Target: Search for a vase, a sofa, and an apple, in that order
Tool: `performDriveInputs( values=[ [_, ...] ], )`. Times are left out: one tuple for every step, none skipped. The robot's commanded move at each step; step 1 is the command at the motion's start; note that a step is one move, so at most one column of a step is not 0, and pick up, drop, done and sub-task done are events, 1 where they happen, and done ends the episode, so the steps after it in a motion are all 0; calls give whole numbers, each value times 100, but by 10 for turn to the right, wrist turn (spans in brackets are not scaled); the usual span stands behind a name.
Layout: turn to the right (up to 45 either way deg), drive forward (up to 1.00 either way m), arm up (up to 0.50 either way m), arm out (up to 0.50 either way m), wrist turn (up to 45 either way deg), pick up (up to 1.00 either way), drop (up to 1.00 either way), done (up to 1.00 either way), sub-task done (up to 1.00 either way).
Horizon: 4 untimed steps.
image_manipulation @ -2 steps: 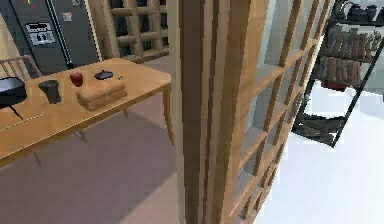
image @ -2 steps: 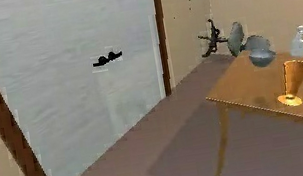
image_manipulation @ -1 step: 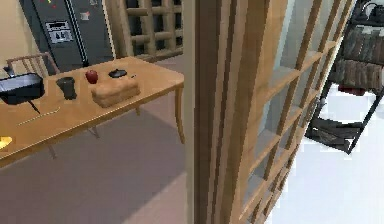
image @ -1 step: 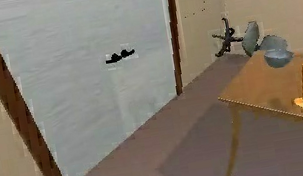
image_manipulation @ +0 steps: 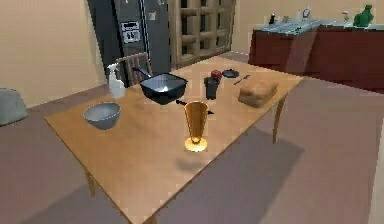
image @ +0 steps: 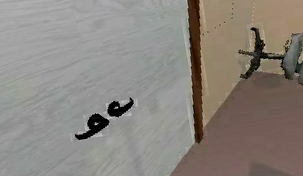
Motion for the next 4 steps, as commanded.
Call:
performDriveInputs(
  values=[
    [-60,0,0,0,0,0,0,0,0],
    [0,25,0,0,0,0,0,0,0],
    [450,0,0,0,0,0,0,0,0],
    [0,100,0,0,0,0,0,0,0]
  ],
)
